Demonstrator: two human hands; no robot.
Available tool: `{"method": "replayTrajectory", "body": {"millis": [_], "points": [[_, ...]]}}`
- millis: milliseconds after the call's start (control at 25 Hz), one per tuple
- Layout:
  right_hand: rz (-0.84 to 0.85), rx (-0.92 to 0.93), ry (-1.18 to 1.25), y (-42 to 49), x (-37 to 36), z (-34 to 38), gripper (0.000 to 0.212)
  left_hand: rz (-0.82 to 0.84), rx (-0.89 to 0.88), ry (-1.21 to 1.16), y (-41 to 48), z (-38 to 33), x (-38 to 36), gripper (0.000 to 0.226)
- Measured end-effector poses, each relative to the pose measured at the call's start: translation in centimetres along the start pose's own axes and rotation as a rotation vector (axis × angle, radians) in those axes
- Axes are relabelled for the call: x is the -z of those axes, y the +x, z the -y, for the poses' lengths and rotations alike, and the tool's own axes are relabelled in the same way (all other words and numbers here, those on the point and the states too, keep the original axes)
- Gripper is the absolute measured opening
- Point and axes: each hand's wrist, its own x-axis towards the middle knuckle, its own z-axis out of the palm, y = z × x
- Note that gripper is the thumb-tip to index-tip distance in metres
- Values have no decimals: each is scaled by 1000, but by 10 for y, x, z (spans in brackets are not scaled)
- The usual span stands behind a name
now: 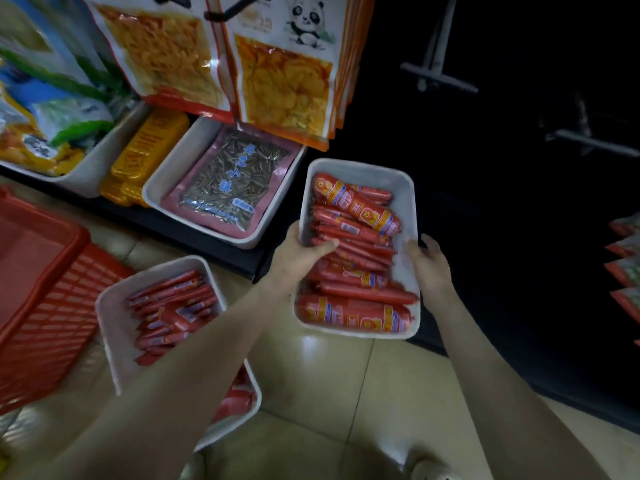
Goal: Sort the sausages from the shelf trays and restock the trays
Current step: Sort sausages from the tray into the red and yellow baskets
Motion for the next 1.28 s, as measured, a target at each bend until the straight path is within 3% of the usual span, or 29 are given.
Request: {"method": "replayTrajectory", "body": {"millis": [160,280,360,600,760,960,1280], "points": [[388,58,132,39,-5,-9,62,84,-51,-214,20,10,-9,54],[453,149,210,23,-5,-12,46,124,-68,-276,8,10,-14,59],[501,171,229,4,2,-19,47,140,-58,-284,-8,15,-17,55],[333,82,307,-94,31,-70,57,296,3,-204,-88,34,-24,60],[261,55,282,-152,59,-91,78,348,89,-223,-146,46,-29,50],[212,81,352,-199,68,-115,57,412,161,-197,-183,67,-25,52],[219,-30,453,-213,31,-170,54,367,135,-71,-185,116,-3,46]]}}
